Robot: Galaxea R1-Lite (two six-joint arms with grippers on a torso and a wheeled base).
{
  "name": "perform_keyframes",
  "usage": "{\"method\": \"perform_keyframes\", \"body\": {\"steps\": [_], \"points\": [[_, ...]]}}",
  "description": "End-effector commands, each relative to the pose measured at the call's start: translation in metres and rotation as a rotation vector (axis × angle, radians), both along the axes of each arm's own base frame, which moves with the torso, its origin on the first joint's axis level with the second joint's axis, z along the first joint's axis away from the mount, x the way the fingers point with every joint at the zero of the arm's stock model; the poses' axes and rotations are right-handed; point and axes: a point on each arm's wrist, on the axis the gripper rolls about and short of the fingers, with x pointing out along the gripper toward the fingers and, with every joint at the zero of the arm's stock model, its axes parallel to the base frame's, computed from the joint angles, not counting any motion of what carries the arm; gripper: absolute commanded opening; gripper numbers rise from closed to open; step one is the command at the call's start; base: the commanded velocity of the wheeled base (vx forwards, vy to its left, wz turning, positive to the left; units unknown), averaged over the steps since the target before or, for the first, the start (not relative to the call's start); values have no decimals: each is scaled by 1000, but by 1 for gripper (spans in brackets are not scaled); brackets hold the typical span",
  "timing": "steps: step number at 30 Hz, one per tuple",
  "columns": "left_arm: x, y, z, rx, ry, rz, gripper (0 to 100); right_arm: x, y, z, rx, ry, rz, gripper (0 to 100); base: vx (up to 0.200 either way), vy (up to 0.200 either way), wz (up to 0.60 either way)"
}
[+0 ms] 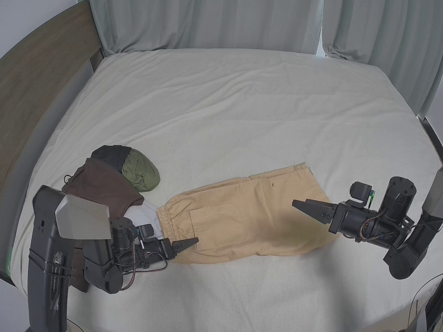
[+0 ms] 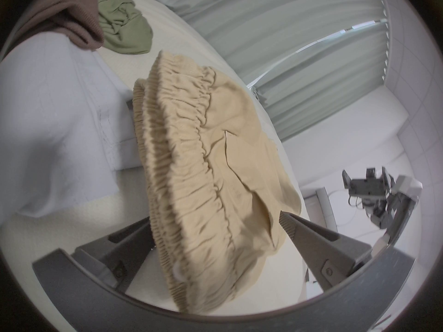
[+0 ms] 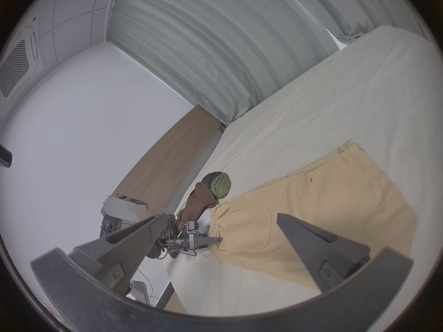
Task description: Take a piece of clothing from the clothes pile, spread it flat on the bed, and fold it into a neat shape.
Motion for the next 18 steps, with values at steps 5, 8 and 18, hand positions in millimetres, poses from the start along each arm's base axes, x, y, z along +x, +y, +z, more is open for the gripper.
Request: {"method": "perform_keyframes", "body": {"steps": [5, 8, 18], "points": [[6, -12, 5, -31, 10, 90, 100, 1, 1, -5, -10, 11, 3, 100, 0, 0, 0], [5, -14, 5, -33, 18, 97, 100, 1, 1, -7, -15, 16, 2, 100, 0, 0, 0], [3, -13, 5, -25, 22, 116, 0, 2, 2, -10, -18, 27, 3, 100, 0, 0, 0]]}}
